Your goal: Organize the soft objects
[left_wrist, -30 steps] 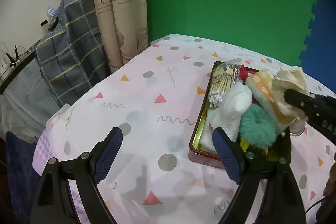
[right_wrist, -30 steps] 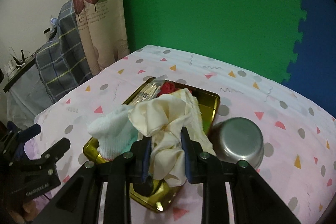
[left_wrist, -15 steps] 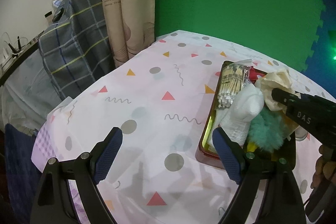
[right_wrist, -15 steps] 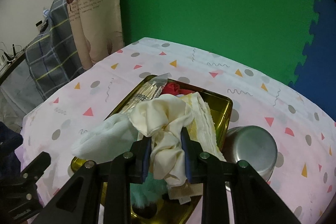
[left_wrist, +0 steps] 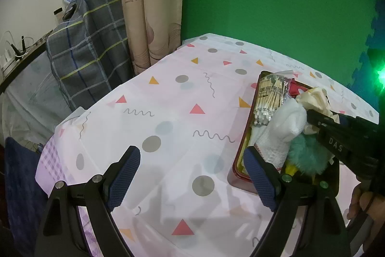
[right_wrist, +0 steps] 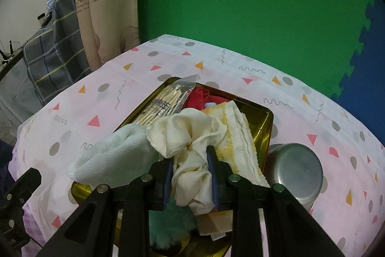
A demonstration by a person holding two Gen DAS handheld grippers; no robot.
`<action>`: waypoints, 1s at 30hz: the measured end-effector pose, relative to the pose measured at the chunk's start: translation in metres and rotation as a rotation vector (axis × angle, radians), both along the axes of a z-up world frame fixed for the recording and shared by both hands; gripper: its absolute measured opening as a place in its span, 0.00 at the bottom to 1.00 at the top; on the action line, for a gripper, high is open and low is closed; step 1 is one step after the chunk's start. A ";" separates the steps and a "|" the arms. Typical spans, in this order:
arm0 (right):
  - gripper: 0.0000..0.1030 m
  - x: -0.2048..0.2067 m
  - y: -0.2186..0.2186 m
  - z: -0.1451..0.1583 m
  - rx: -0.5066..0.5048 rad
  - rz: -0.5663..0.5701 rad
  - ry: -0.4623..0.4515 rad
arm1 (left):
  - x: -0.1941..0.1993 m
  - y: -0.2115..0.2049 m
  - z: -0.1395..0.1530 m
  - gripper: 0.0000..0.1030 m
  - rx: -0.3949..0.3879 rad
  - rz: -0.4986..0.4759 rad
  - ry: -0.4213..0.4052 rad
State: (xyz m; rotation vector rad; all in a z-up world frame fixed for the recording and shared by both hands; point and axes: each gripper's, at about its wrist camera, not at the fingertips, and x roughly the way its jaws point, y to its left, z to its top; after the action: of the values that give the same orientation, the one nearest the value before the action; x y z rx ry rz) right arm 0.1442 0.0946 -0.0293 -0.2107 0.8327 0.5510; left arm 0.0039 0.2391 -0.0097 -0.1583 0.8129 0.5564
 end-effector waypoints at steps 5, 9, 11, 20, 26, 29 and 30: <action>0.52 -0.003 -0.001 0.005 0.015 -0.016 -0.004 | 0.000 -0.001 0.001 0.83 -0.001 -0.004 -0.003; 0.56 -0.010 -0.004 0.015 0.014 -0.025 -0.030 | 0.001 -0.003 0.002 0.83 0.004 -0.006 -0.006; 0.63 -0.016 -0.010 0.022 0.023 -0.033 -0.043 | 0.001 -0.004 0.002 0.83 0.003 -0.008 -0.007; 0.66 -0.055 -0.050 0.039 0.044 -0.069 -0.065 | -0.001 -0.014 0.007 0.83 0.010 -0.030 -0.013; 0.67 -0.084 -0.075 0.038 0.039 -0.108 -0.046 | 0.000 -0.026 0.006 0.83 0.005 -0.068 -0.002; 0.67 -0.096 -0.080 0.037 0.035 -0.113 -0.049 | 0.000 -0.034 0.007 0.83 0.008 -0.091 -0.003; 0.67 -0.100 -0.082 0.036 0.028 -0.114 -0.049 | 0.000 -0.038 0.007 0.83 0.011 -0.101 -0.002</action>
State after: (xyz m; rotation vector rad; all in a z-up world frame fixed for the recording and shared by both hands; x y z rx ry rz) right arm 0.0438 0.0128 0.0070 -0.1494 0.7835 0.4492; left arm 0.0040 0.2013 -0.0030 -0.1064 0.8114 0.4651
